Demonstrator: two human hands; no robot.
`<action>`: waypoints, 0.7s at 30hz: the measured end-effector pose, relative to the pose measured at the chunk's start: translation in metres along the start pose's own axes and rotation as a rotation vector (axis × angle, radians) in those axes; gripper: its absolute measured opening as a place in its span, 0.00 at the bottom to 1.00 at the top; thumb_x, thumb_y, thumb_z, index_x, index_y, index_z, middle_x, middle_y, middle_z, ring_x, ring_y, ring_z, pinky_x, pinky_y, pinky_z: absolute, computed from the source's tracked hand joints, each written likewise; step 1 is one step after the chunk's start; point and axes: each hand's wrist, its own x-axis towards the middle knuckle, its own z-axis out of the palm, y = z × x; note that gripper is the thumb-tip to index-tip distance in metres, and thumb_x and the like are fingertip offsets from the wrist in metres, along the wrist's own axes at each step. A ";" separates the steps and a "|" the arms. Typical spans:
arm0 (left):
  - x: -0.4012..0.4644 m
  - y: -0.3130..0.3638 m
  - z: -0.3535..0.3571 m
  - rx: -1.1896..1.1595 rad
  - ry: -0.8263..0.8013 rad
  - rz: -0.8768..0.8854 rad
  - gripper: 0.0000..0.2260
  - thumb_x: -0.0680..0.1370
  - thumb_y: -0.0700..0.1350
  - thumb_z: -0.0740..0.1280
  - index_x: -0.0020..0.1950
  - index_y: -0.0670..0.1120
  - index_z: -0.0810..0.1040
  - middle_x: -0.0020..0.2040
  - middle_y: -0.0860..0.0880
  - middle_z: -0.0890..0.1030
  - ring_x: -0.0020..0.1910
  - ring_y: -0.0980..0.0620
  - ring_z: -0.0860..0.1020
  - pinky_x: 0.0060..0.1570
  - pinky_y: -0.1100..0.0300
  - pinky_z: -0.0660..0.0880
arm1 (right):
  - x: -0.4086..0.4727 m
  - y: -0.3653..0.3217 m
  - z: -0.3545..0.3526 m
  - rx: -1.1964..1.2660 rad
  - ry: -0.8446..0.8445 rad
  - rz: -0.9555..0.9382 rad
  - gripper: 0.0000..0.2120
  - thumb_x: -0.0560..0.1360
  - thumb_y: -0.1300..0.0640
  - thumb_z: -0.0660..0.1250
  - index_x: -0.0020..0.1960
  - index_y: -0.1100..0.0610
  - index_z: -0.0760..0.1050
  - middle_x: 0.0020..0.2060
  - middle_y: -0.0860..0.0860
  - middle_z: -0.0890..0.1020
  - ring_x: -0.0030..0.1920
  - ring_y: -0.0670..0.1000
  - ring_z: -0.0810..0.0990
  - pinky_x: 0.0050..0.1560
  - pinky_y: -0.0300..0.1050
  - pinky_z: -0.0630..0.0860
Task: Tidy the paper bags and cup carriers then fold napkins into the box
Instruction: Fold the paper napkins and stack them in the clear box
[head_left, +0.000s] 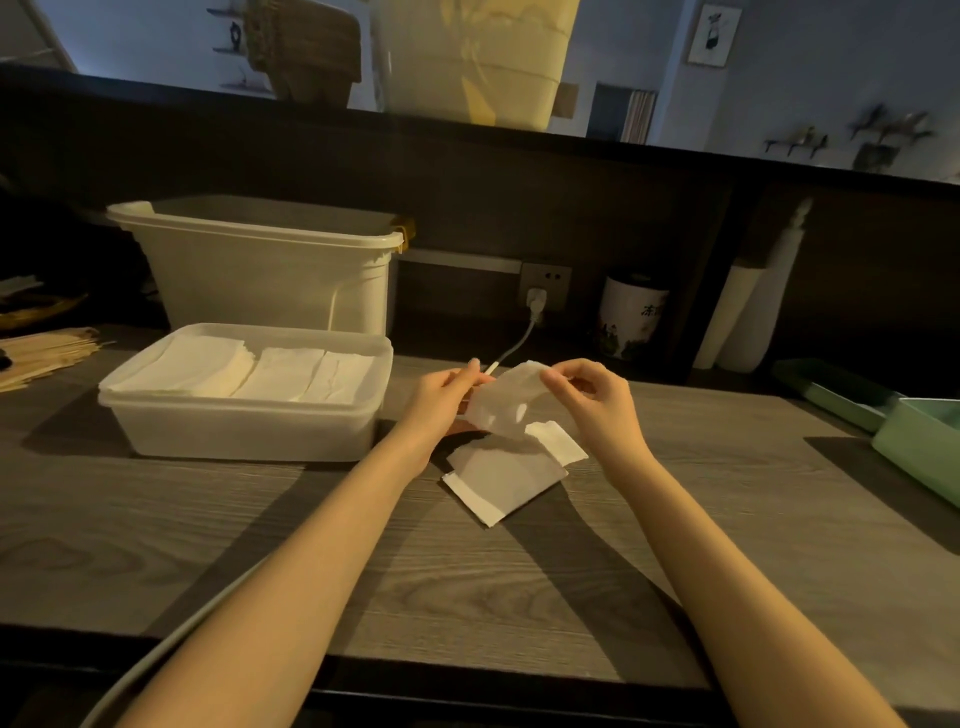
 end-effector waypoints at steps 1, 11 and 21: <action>-0.001 0.001 0.001 -0.007 -0.007 0.002 0.11 0.80 0.53 0.58 0.46 0.51 0.78 0.47 0.50 0.79 0.49 0.52 0.78 0.53 0.56 0.77 | 0.000 0.000 -0.001 0.054 0.001 0.024 0.04 0.76 0.55 0.67 0.46 0.55 0.78 0.43 0.51 0.79 0.45 0.47 0.77 0.45 0.35 0.73; -0.014 0.005 0.013 0.186 -0.223 0.112 0.14 0.75 0.50 0.67 0.58 0.46 0.73 0.47 0.55 0.77 0.48 0.56 0.77 0.46 0.62 0.76 | -0.001 -0.004 -0.001 0.146 -0.024 0.036 0.05 0.76 0.56 0.66 0.45 0.57 0.76 0.39 0.51 0.80 0.39 0.46 0.80 0.34 0.39 0.79; -0.011 0.012 0.007 0.019 -0.022 -0.015 0.05 0.78 0.48 0.65 0.49 0.47 0.73 0.49 0.48 0.79 0.46 0.52 0.78 0.45 0.57 0.77 | 0.003 0.000 0.001 0.047 -0.030 0.102 0.08 0.79 0.53 0.62 0.52 0.56 0.75 0.39 0.48 0.79 0.38 0.43 0.76 0.33 0.32 0.72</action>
